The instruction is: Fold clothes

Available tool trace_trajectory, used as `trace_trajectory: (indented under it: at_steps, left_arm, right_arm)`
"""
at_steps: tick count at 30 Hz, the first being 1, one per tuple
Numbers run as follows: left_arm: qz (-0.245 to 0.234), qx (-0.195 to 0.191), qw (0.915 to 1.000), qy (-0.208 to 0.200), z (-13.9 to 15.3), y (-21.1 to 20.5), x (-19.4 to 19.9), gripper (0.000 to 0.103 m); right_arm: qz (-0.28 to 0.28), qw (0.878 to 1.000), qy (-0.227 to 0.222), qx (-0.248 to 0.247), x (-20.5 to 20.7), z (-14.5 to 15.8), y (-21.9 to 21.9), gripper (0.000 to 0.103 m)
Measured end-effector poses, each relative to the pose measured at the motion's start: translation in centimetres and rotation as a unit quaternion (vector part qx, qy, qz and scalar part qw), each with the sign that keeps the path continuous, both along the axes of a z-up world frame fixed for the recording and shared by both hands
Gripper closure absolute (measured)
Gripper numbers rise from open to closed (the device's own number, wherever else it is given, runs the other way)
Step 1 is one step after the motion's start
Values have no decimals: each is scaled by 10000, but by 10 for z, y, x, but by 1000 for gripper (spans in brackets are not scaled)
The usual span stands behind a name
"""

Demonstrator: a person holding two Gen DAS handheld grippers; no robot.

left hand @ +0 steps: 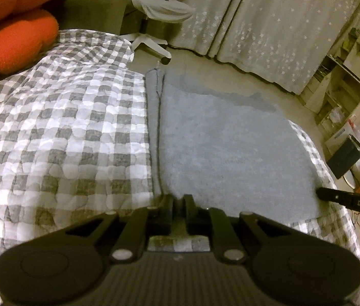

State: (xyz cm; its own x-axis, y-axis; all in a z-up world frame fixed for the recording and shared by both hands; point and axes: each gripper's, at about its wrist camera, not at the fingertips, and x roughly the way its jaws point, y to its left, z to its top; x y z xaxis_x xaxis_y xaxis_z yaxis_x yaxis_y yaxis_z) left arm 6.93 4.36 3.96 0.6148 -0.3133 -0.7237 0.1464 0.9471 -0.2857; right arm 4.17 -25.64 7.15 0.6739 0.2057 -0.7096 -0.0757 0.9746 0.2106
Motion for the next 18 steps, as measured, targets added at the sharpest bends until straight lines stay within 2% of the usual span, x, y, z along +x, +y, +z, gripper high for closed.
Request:
trace_trajectory:
  at_steps: [13,14,15,18]
  left_arm:
    - [-4,63,10000,14,0,-4,1,91]
    - [-2,64,10000,18,0,-4,1,91]
    - [1,61,10000,23,0,-4,1,91]
    - [14,38,10000,45,1,-3,1,91]
  right_arm:
    - [80,9999,-86,-86,4,-2,6,88]
    - [104,9998,-72,-131,5,-3,7,90]
    - [89,9998,-60,-141,5,-3,7,96]
    - [35,9999,-54,-161,3,-1,6,98]
